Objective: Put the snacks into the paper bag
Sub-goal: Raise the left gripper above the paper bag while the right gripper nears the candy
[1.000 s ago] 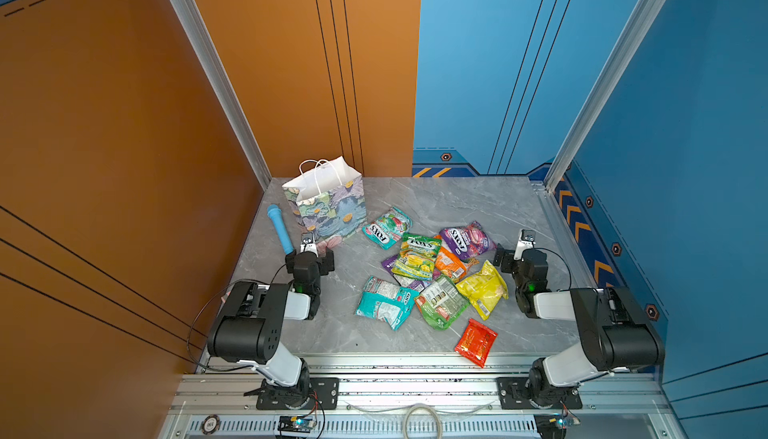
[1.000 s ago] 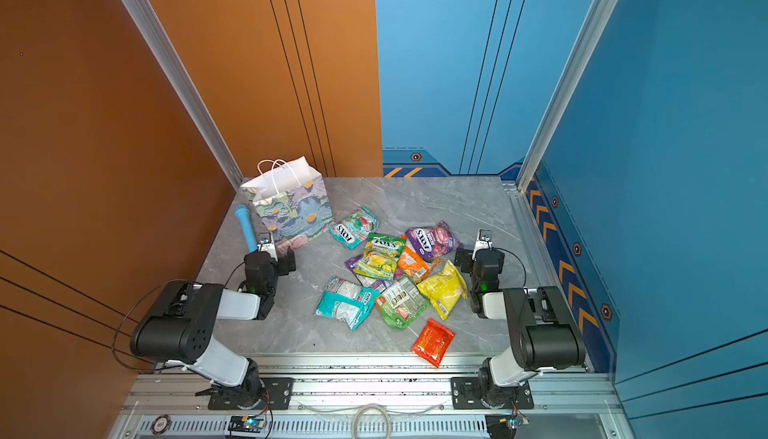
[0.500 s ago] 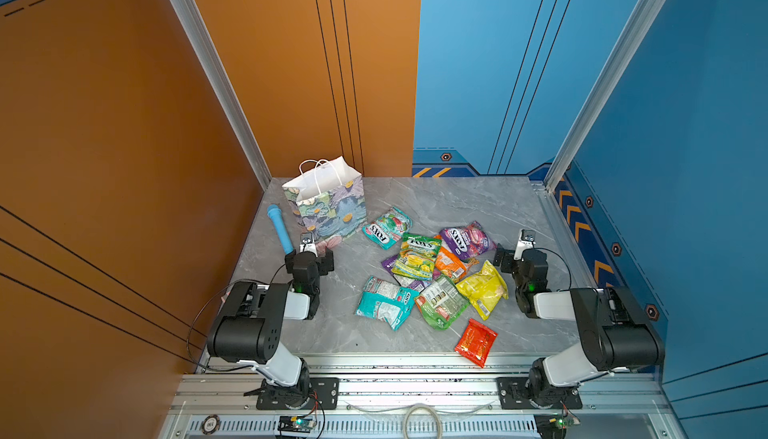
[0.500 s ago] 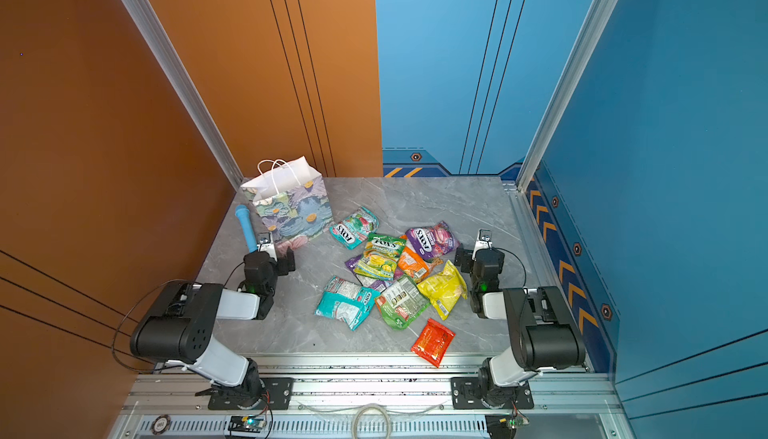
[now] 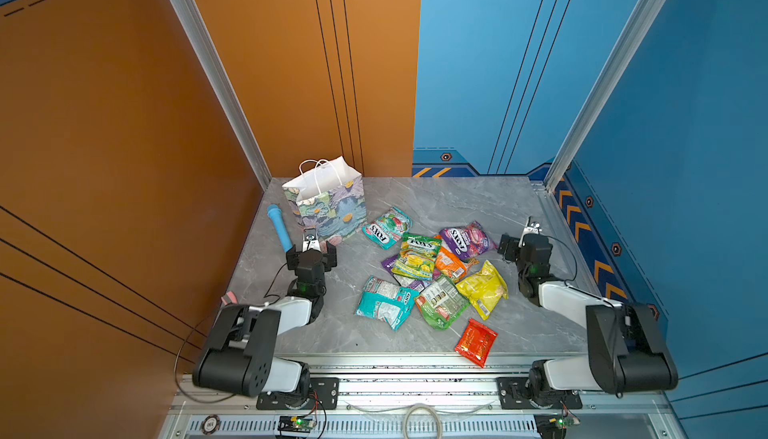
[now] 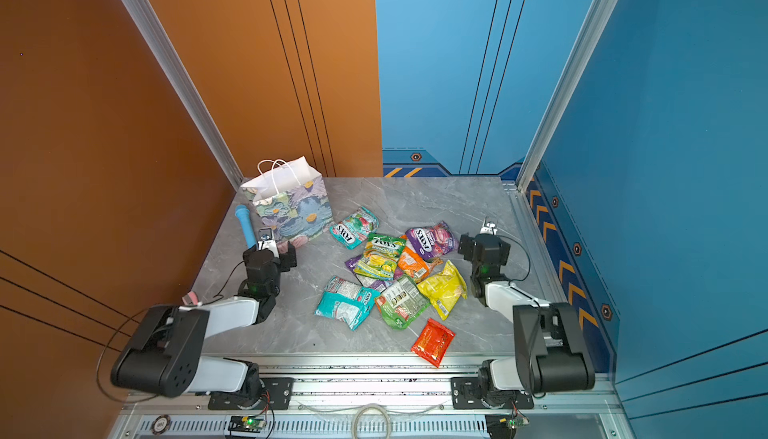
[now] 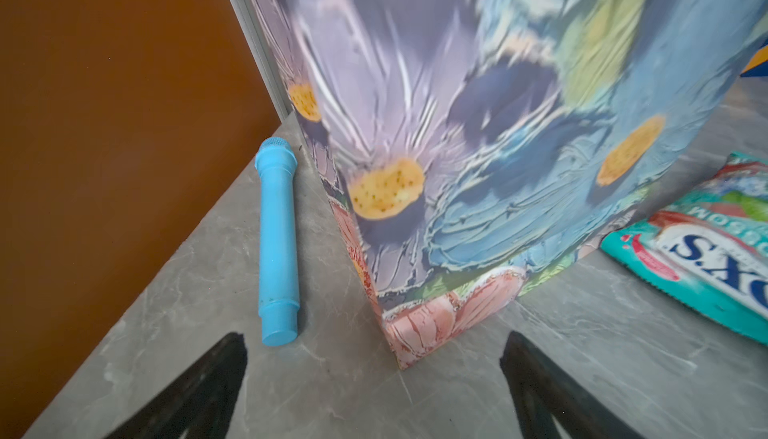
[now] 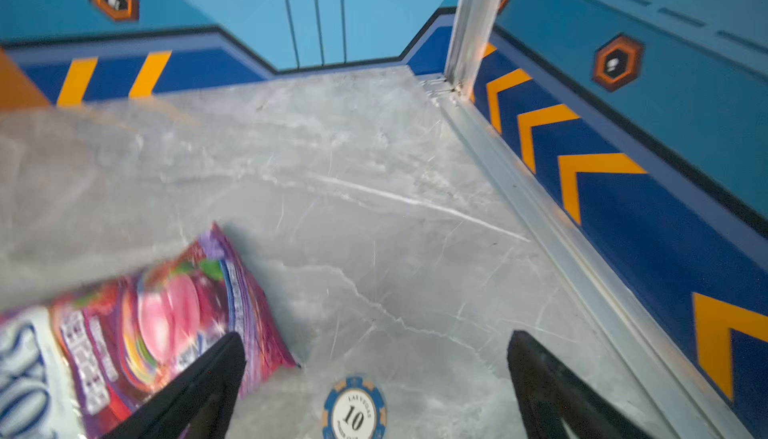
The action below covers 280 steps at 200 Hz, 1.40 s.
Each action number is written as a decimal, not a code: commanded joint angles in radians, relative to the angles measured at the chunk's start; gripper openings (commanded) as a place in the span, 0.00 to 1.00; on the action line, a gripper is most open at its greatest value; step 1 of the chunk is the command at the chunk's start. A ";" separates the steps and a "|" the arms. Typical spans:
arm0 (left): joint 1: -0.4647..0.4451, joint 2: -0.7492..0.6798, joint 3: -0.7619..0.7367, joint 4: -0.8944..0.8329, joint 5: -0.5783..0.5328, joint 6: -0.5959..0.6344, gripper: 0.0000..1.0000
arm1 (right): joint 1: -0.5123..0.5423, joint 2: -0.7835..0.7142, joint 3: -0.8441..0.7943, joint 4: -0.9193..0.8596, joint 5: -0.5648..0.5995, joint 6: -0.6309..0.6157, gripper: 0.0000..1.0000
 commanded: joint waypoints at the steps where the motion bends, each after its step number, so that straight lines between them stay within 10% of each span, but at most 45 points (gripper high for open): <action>1: 0.040 -0.172 0.180 -0.465 -0.080 -0.199 0.98 | -0.021 -0.077 0.152 -0.331 0.003 0.207 1.00; 67: 0.144 -0.417 0.413 -0.820 0.240 -0.247 0.98 | -0.009 -0.035 0.254 -0.398 -0.259 0.347 1.00; 163: 0.343 0.001 1.214 -1.445 0.622 -0.146 0.82 | 0.076 0.033 0.413 -0.615 -0.350 0.321 0.95; 280: 0.295 0.355 1.629 -1.655 0.483 0.001 0.79 | 0.077 -0.034 0.340 -0.630 -0.382 0.332 0.95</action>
